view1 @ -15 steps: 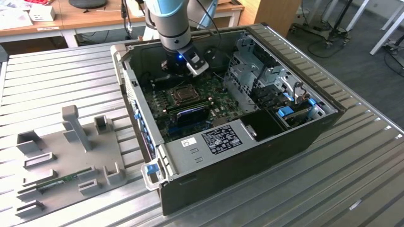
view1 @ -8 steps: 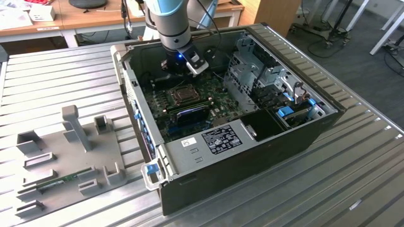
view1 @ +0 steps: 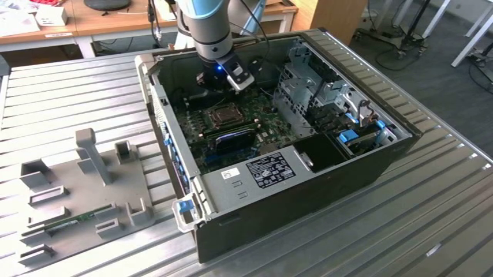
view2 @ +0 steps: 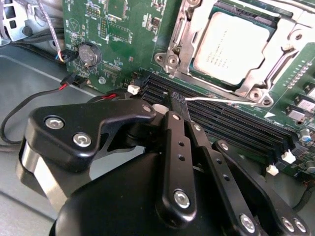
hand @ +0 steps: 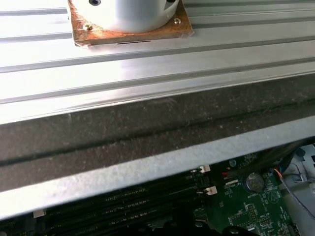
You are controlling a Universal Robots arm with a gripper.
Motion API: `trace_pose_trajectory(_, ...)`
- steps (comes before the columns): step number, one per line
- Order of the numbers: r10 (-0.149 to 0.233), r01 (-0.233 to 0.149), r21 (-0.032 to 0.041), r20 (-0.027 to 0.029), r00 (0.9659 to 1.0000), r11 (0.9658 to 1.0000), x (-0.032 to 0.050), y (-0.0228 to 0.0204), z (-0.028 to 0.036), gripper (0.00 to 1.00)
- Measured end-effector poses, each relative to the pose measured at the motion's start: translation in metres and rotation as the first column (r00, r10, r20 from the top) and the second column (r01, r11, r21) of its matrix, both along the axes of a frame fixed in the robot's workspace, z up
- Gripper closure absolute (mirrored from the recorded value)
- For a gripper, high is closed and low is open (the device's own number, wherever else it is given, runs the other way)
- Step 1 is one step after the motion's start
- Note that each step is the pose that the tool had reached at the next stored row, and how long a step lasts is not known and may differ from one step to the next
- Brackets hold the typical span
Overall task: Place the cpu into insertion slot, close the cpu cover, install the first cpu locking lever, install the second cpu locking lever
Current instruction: 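Install the first cpu locking lever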
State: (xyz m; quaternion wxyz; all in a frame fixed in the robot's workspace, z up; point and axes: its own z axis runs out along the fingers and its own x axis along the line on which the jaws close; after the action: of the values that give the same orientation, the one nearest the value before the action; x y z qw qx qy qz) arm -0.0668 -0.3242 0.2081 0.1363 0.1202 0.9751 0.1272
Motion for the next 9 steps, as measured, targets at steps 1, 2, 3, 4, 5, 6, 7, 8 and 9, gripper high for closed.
trace_pose_trajectory(1, 0.000, 0.000, 0.0000, 0.0000, 1.0000, 1.0000, 0.0000, 0.0002, 0.0000, 0.90)
trace_pose_trajectory(2, -0.001, 0.001, 0.0001, 0.0001, 1.0000, 1.0000, -0.0001, 0.0004, -0.0001, 0.90)
trace_pose_trajectory(3, -0.002, 0.002, 0.0001, 0.0001, 1.0000, 1.0000, -0.0002, 0.0007, -0.0001, 0.90)
trace_pose_trajectory(4, -0.002, 0.002, 0.0002, 0.0002, 1.0000, 1.0000, -0.0004, 0.0008, -0.0002, 0.90)
trace_pose_trajectory(5, -0.003, 0.003, 0.0002, 0.0004, 1.0000, 1.0000, -0.0007, 0.0009, -0.0003, 0.90)
trace_pose_trajectory(6, -0.004, 0.004, 0.0001, 0.0005, 1.0000, 1.0000, -0.0010, 0.0011, -0.0004, 0.90)
trace_pose_trajectory(7, -0.005, 0.005, 0.0000, 0.0007, 1.0000, 1.0000, -0.0013, 0.0012, -0.0005, 0.90)
trace_pose_trajectory(8, -0.005, 0.005, 0.0000, 0.0012, 1.0000, 1.0000, -0.0018, 0.0012, -0.0007, 0.90)
trace_pose_trajectory(9, -0.006, 0.006, 0.0001, 0.0018, 1.0000, 1.0000, -0.0023, 0.0013, -0.0009, 0.90)
